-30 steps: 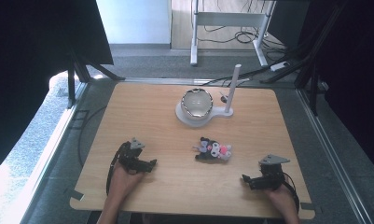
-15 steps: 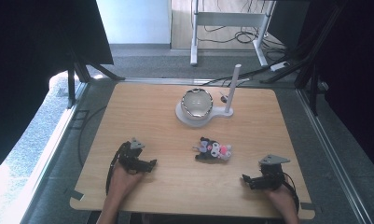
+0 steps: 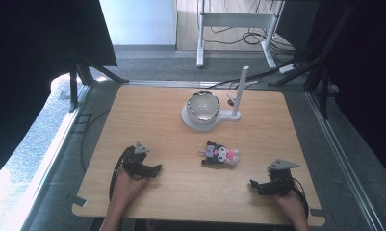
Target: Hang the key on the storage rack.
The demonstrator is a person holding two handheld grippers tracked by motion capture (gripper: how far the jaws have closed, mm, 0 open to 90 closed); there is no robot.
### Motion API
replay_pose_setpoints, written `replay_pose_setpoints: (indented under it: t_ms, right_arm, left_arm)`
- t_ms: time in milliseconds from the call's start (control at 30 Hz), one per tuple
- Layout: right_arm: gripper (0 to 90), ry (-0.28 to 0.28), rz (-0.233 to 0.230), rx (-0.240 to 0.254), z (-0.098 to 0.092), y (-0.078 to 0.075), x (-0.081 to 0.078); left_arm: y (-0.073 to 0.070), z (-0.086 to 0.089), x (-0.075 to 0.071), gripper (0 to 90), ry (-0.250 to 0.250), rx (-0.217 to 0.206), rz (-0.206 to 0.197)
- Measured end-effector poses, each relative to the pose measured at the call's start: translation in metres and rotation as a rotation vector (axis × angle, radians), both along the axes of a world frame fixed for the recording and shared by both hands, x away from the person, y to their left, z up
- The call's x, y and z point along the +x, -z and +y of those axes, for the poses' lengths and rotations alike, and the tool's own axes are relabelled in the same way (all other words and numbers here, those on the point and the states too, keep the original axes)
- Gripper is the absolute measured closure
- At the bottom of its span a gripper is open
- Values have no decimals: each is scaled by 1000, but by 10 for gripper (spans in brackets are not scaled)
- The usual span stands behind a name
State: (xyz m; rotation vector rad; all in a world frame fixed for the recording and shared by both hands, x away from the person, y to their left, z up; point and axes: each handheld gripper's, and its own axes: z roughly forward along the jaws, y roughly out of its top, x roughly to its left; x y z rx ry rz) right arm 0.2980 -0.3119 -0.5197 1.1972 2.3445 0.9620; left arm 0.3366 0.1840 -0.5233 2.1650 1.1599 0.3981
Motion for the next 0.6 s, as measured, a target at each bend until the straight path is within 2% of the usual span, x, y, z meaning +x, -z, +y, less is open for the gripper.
replay_pose_setpoints:
  t_ms: [267,500,600]
  right_arm:
    - [3,0,-1,13,0,-5,1]
    - [0,-22,-16,-23,0,-14,4]
    - [0,-42,-4,-44,1,-16,6]
  left_arm:
    - [0,0,0,0,0,0,0]
    - [0,0,0,0,0,0,0]
    - [0,0,0,0,0,0,0]
